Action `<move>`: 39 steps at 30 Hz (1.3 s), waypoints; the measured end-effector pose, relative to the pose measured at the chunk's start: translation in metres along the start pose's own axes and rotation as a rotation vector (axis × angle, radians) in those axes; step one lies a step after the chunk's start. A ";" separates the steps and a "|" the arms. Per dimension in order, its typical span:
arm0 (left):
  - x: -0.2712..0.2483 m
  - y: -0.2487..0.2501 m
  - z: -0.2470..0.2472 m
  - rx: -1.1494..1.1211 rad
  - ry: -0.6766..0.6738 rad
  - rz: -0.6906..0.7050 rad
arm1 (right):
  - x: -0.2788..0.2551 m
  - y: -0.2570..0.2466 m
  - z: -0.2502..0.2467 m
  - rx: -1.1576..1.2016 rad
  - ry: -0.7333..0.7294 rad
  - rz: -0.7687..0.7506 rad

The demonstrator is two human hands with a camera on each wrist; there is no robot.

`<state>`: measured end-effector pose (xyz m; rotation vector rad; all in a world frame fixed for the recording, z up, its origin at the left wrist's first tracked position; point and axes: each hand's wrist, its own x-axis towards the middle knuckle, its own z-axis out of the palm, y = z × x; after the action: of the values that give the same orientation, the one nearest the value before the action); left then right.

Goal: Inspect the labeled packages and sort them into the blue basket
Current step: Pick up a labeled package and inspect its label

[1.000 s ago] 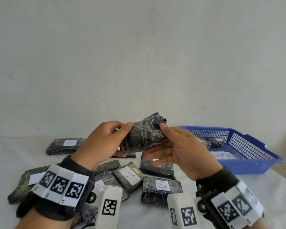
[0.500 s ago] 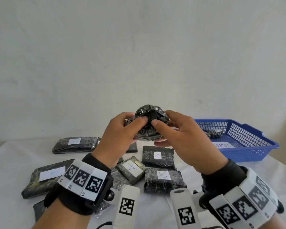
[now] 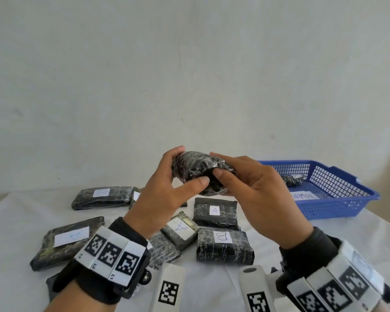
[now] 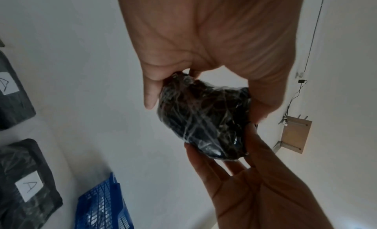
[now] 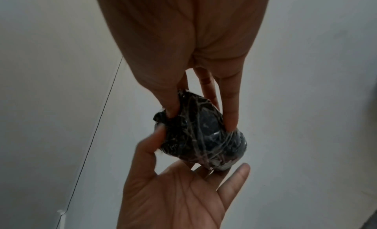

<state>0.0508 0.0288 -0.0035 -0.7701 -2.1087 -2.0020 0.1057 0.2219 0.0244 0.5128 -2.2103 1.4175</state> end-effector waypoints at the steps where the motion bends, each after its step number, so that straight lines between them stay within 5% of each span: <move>1: 0.000 0.000 0.000 -0.036 -0.020 -0.025 | -0.001 -0.002 0.001 -0.028 -0.006 -0.007; 10: 0.003 0.001 -0.001 -0.255 0.048 -0.028 | -0.008 -0.008 0.008 0.048 -0.052 -0.022; 19: 0.006 -0.004 -0.001 -0.242 -0.085 -0.248 | 0.004 0.008 0.006 -0.150 -0.024 0.081; 29: 0.015 0.008 -0.001 -0.529 0.065 -0.524 | 0.019 0.011 0.005 0.251 -0.144 0.374; 34: 0.009 0.005 0.008 -0.313 -0.007 -0.361 | 0.026 0.008 0.001 0.384 -0.209 0.619; 39: 0.011 0.002 0.004 -0.154 -0.070 -0.237 | 0.027 0.025 0.002 0.547 -0.054 0.457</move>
<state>0.0435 0.0360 0.0029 -0.6464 -2.1964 -2.3131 0.0694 0.2282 0.0202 0.2168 -2.0437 2.2965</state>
